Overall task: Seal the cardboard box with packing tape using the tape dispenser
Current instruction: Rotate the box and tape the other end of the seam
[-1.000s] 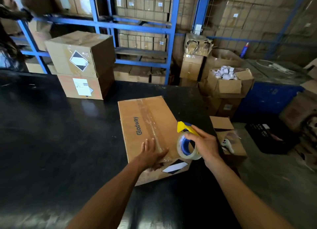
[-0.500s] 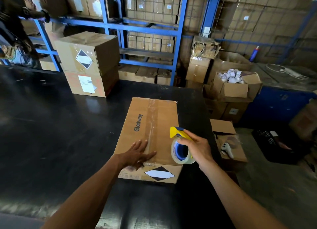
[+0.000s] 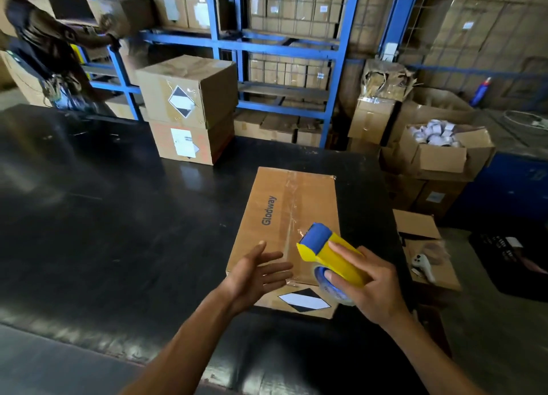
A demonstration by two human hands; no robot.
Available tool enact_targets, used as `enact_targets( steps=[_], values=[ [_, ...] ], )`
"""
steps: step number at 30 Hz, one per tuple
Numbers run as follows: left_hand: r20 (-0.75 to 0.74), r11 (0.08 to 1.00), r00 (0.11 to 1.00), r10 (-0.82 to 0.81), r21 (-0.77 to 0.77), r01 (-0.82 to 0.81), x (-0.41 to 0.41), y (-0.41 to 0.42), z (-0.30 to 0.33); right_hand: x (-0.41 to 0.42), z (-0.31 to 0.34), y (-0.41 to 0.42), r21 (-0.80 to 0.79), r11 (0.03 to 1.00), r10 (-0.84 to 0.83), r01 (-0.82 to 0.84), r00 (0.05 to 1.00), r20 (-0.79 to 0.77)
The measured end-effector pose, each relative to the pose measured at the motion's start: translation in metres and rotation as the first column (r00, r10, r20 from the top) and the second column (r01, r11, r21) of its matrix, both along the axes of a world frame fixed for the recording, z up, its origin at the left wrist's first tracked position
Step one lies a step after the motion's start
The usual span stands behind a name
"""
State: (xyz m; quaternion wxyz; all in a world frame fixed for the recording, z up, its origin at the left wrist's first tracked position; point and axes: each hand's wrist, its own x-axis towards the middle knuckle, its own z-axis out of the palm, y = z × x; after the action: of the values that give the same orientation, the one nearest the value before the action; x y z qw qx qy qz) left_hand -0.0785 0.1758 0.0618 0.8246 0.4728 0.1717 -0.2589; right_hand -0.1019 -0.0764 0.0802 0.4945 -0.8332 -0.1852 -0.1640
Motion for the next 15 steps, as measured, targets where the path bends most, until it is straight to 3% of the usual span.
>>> enact_targets(
  steps=[3,5,12,15],
  values=[
    [-0.02,0.992,0.999,0.039,-0.12,-0.042,-0.003,0.01,0.013,-0.002,-0.011,0.014,-0.234,0.972,0.052,-0.034,0.996,0.068],
    [-0.005,0.996,0.999,0.051,-0.077,-0.051,-0.004,0.01,0.015,-0.002,-0.024,0.022,-0.375,0.927,0.037,-0.022,0.999,0.031],
    [-0.166,0.991,0.978,0.13,0.028,-0.127,-0.008,0.032,-0.006,-0.006,-0.025,0.05,-0.414,0.904,0.105,-0.105,0.994,-0.021],
    [-0.142,0.959,0.956,0.256,0.163,-0.233,-0.009,0.039,-0.019,-0.006,-0.025,0.068,-0.461,0.879,0.123,-0.119,0.992,-0.021]
  ],
)
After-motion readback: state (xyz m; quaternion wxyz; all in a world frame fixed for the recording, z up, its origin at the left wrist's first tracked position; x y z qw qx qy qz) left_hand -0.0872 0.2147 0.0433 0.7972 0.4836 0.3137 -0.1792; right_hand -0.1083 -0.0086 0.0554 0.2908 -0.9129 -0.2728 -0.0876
